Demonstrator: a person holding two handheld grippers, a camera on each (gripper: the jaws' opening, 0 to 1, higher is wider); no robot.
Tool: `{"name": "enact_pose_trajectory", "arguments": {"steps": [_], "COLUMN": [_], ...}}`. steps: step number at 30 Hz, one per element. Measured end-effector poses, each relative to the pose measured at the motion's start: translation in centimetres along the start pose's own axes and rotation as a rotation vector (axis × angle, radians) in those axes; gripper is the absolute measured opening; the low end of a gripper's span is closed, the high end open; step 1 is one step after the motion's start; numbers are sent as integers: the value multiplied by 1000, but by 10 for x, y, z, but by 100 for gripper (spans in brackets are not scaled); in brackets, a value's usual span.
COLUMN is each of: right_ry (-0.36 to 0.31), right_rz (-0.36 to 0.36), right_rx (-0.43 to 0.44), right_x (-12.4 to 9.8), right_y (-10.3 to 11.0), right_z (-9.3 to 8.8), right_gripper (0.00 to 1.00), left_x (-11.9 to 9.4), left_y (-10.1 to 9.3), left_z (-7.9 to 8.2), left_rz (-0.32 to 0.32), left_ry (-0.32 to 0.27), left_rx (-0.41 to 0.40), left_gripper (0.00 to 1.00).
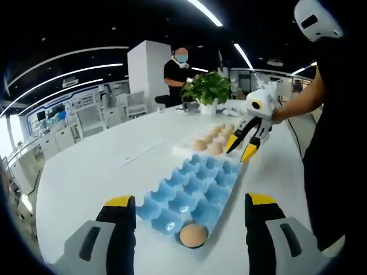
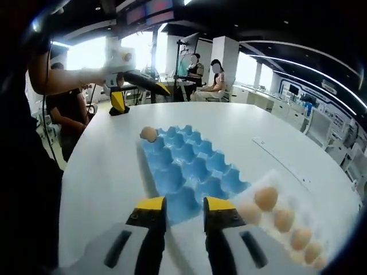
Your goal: Place the egg into an empty slot of the egg tray after lifting it from the table, then release the egg inside the slot.
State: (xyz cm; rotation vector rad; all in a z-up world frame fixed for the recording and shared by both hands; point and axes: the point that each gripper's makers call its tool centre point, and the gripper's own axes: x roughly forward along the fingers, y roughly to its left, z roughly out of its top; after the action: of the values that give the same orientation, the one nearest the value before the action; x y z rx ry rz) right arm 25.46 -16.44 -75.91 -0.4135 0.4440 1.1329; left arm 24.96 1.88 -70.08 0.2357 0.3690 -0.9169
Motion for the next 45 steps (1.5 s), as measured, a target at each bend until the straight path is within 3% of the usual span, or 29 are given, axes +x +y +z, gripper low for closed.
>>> {"name": "enact_pose_trajectory", "arguments": {"steps": [24, 33, 45], "right_ry": [76, 120, 153], "right_rz": [-182, -190, -163], "right_rx": [68, 84, 101], "right_x": [-52, -54, -48], "right_y": [-47, -51, -53], "right_z": [-48, -64, -65], "right_gripper": [26, 26, 26], "left_x": [-2, -5, -8], "left_y": [-1, 1, 4], "left_z": [0, -2, -2], "left_rz": [1, 8, 22], "left_ry": [-4, 2, 2], "left_rx": [-1, -2, 1], "left_gripper": [77, 77, 76]}}
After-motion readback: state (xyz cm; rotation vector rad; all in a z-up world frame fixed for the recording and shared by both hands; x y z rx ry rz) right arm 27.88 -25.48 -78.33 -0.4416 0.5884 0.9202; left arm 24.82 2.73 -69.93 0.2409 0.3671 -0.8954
